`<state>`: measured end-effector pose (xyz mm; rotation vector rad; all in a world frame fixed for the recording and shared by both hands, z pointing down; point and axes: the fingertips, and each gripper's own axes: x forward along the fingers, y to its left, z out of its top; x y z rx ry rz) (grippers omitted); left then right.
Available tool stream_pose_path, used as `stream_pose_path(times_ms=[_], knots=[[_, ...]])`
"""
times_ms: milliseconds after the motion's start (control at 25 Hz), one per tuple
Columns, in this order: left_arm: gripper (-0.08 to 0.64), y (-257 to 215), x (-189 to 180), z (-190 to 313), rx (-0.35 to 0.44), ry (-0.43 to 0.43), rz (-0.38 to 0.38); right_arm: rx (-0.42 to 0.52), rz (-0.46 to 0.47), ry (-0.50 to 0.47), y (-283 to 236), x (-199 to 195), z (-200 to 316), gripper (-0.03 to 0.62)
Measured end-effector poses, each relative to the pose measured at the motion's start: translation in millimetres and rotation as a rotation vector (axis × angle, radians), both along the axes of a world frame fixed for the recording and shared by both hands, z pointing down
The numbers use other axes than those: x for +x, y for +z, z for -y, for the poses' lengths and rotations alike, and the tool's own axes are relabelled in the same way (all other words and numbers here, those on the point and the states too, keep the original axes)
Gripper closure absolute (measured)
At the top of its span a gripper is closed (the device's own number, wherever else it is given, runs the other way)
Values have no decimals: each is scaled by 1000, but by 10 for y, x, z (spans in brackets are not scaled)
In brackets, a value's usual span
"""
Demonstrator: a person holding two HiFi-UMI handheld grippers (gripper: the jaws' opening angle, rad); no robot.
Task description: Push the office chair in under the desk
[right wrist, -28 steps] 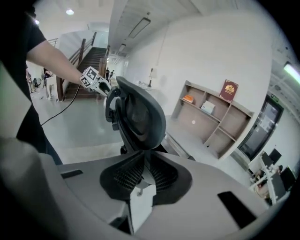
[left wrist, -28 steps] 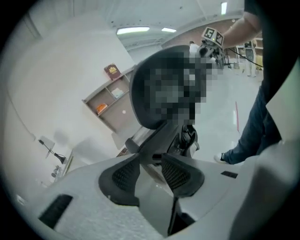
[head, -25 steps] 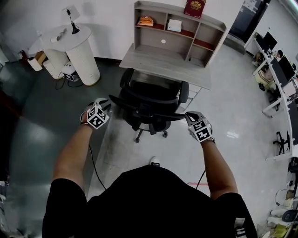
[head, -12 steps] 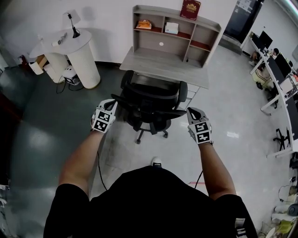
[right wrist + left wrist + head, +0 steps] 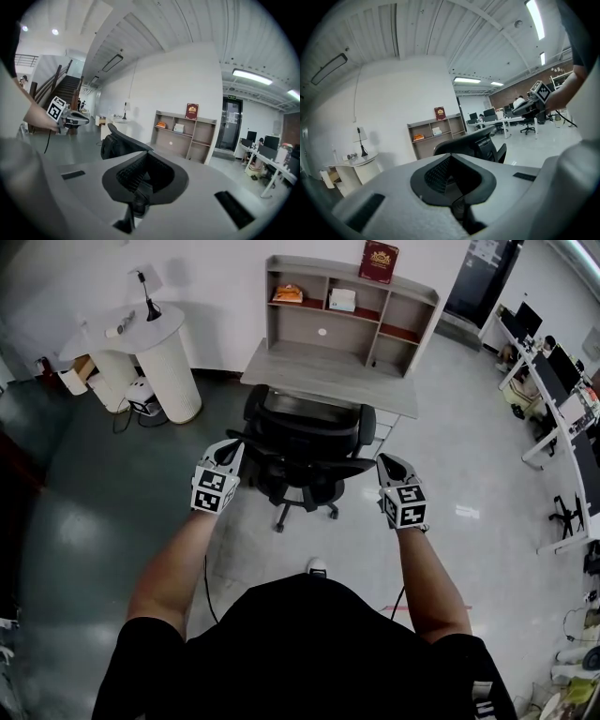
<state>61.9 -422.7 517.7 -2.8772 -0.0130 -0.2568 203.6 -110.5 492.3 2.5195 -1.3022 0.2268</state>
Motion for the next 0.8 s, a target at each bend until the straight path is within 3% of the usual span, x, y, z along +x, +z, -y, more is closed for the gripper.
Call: stream_pose_path(times_ms=[360,800], knots=[[543,78,-38,-103,-68,25,13,57,37,54,-73,-17,-78,584],[543,110,-81,-115,-58,40,23,83,49,74,-115,-50,-112,584]])
